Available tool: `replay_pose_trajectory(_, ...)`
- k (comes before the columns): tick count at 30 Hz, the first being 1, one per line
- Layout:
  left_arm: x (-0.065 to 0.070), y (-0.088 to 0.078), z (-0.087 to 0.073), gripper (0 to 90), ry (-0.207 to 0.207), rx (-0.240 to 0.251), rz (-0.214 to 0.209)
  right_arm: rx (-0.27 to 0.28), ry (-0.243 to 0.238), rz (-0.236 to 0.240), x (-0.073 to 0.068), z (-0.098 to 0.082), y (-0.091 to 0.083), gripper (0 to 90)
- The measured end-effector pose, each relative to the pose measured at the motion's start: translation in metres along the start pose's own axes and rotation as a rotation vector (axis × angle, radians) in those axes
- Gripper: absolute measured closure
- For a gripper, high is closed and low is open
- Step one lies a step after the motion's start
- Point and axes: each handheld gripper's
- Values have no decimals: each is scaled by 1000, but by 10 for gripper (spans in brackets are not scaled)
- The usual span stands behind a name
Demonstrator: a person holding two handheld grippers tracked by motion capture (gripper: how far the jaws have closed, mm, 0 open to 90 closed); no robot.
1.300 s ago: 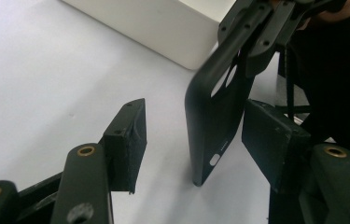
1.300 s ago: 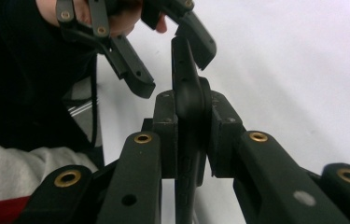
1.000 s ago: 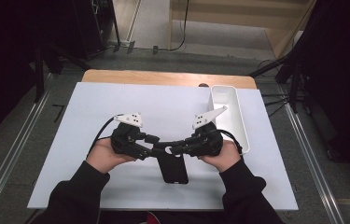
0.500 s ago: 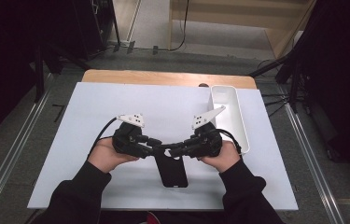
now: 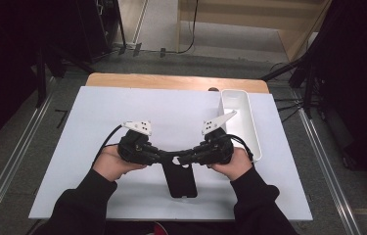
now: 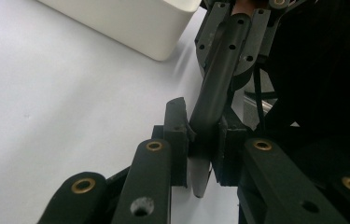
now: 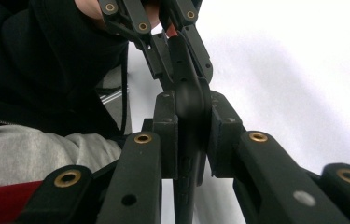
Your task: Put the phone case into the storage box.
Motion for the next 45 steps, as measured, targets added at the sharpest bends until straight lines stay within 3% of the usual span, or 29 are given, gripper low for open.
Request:
replay_pose_trajectory(13,2,-4,3,786,-23,8,-6,12,23,-30,-1,1,-1,732)
replay_pose_trajectory(16,3,-6,3,786,-26,7,-1,36,33,-32,-1,1,-4,685)
replay_pose_trajectory(25,3,-13,5,785,-65,15,18,28,44,-44,0,0,-5,574)
replay_pose_trajectory(30,5,-18,7,786,-91,10,53,21,55,-61,1,-1,-6,530)
replay_pose_trajectory(37,9,-26,10,785,-150,16,91,30,83,-132,0,-2,-7,454)
replay_pose_trajectory(42,10,-29,11,785,-150,21,139,40,102,-169,1,-4,-6,393)
replay_pose_trajectory(45,10,-33,11,785,-158,36,156,54,141,-207,0,-6,-5,345)
Point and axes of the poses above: each handheld gripper's, and its own axes: y roughly forward along the jaws, z roughly out of its top, x roughly to its right, and after that the axes turned 10 degrees about -z, right-handed
